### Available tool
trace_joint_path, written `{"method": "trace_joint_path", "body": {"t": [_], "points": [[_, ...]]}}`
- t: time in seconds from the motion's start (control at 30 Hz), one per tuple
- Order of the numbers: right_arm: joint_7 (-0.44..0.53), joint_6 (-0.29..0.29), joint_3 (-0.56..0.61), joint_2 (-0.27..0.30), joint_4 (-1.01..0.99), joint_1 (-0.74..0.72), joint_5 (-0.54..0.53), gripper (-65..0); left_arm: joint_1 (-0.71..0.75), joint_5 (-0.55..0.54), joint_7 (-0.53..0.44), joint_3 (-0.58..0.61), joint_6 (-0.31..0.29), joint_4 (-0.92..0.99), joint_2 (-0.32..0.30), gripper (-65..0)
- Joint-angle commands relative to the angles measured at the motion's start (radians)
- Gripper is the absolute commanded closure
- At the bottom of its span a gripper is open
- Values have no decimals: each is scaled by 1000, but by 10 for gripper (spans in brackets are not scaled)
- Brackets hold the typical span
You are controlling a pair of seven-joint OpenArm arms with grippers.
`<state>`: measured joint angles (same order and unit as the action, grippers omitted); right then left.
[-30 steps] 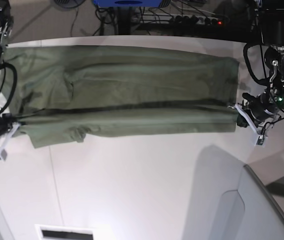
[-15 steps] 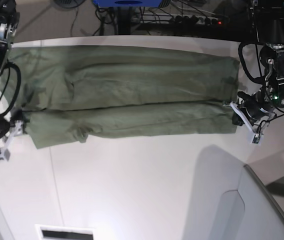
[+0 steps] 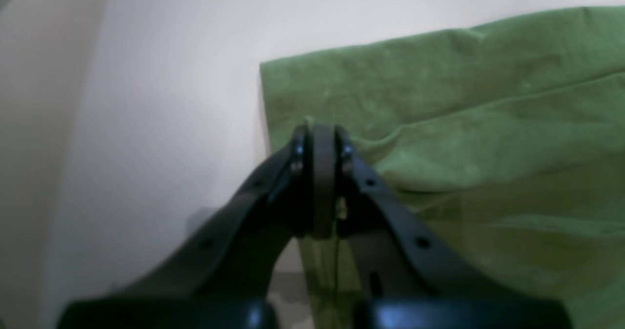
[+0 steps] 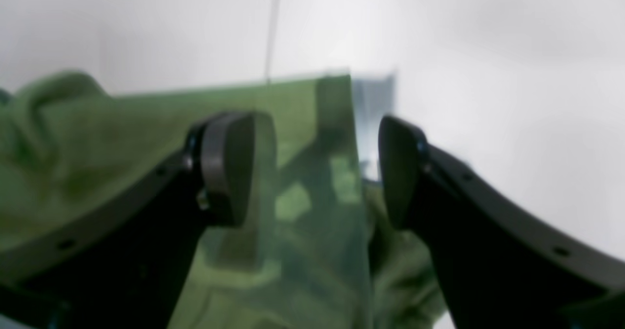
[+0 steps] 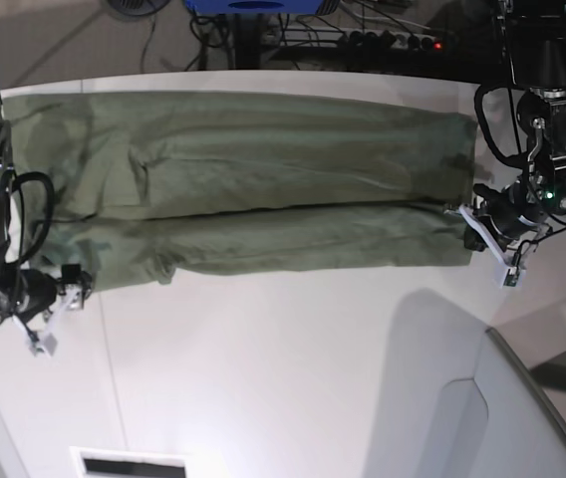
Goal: Layout the t-shirt on the table in an organized manner, then fold the t-shirt properly
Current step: 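Move the right gripper to the folded band's corner and grasp it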
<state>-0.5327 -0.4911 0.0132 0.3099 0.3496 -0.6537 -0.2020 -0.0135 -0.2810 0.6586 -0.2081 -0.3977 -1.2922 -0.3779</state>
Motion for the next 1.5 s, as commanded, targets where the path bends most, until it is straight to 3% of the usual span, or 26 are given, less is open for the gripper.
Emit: {"method": "trace_joint_path", "body": {"t": [0.0, 0.47, 0.53, 0.63, 0.7, 0.83, 1.2, 1.33, 1.47], "points": [[39, -4, 4, 16, -22, -56, -7, -380, -12, -7, -20, -7, -2, -14, -19, 0], [148, 6, 4, 11, -62, 12, -7, -372, -13, -7, -20, -7, -2, -17, -16, 0], [165, 6, 4, 11, -62, 12, -7, -308, -13, -7, -20, -7, -2, -16, -17, 0], [171, 6, 4, 11, -60, 8, -7, -102, -12, -7, -20, -7, -2, -14, -17, 0], [173, 6, 4, 11, -51, 5, -7, 0, -12, -7, -20, -7, -2, -14, -17, 0], [164, 4, 4, 10, 76, 27, -7, 0, -12, -7, -20, -7, -2, -14, -16, 0], [-120, -2, 4, 10, 371, 76, -7, 0, -12, -7, -20, -7, -2, -19, -20, 0], [-155, -2, 3, 11, 572, 163, -9, 0, -12, -7, -20, -7, -2, -20, -22, 0], [-309, -2, -17, 11, 788, 254, -11, 0, -10, -7, -20, -7, -2, -20, -22, 0]]}}
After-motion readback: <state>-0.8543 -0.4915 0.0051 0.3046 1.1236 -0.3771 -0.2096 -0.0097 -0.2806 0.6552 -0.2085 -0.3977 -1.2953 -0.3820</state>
